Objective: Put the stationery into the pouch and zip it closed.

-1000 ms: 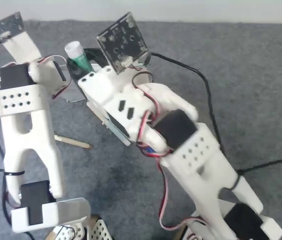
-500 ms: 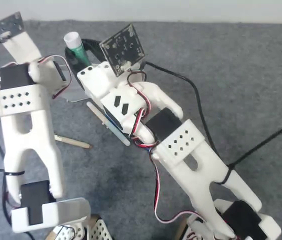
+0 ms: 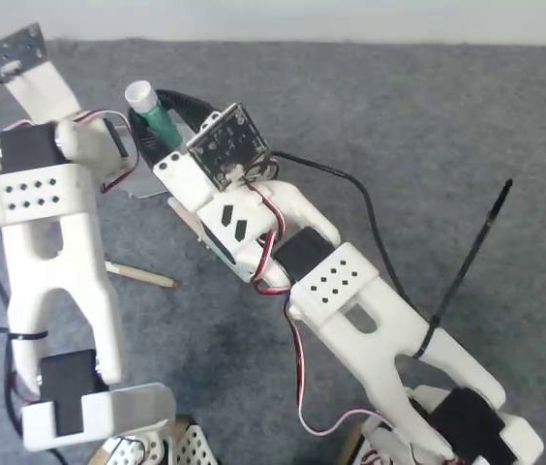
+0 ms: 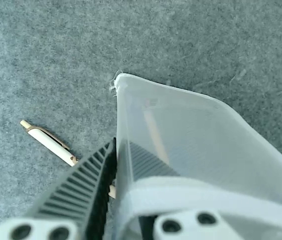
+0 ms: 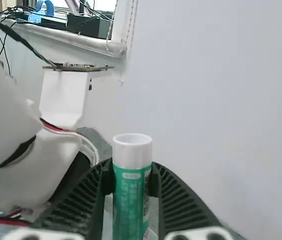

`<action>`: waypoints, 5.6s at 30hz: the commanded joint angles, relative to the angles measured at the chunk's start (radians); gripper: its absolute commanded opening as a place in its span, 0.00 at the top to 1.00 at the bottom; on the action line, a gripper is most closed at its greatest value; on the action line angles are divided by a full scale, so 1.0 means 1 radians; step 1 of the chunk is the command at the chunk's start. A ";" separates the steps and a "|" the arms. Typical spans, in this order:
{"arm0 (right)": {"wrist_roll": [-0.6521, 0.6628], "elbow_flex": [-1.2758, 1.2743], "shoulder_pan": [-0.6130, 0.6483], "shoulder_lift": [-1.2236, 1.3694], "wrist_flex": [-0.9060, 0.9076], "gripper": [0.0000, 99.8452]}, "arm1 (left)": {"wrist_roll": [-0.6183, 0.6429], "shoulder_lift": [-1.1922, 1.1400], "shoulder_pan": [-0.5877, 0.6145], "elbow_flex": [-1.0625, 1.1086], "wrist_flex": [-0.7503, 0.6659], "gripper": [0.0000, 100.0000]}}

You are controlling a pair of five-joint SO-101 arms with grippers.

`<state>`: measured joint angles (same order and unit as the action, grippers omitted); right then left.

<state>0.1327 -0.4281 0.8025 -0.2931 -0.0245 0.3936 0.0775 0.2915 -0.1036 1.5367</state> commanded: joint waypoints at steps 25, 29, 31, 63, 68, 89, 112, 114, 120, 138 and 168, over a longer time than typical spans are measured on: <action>0.017 -0.278 -0.035 -0.024 -0.027 0.99 | -0.011 -0.029 0.041 0.004 -0.018 0.99; 0.017 -0.276 -0.058 -0.024 -0.027 0.97 | -0.011 -0.029 0.044 0.004 -0.018 0.99; 0.017 -0.275 -0.062 -0.024 -0.019 0.91 | -0.011 -0.029 0.046 0.004 -0.018 0.99; 0.009 -0.391 -0.120 -0.311 0.081 0.81 | -0.012 -0.031 0.048 0.004 -0.023 0.99; -0.023 -0.391 -0.122 -0.409 0.245 0.81 | -0.012 -0.031 0.086 0.004 -0.023 0.99; -0.089 -0.404 -0.025 -0.271 0.450 0.80 | -0.006 -0.018 0.269 -0.002 -0.018 0.99; 0.005 -0.209 -0.024 0.208 0.326 0.81 | -0.005 0.144 0.338 0.096 -0.054 0.99; 0.009 -0.172 -0.024 0.257 0.326 0.81 | -0.005 0.144 0.338 0.096 -0.054 0.99; 0.011 -0.094 -0.024 0.360 0.326 0.81 | -0.005 0.143 0.338 0.096 -0.054 0.99; 0.009 0.170 -0.030 0.615 0.535 0.81 | -0.005 0.141 0.338 0.096 -0.054 0.99; 0.075 0.193 -0.124 0.634 0.656 0.96 | -0.005 0.137 0.338 0.097 -0.052 0.99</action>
<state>0.1941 -0.2869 0.6920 0.3575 0.6091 0.3874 0.1603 0.6214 0.0069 1.5090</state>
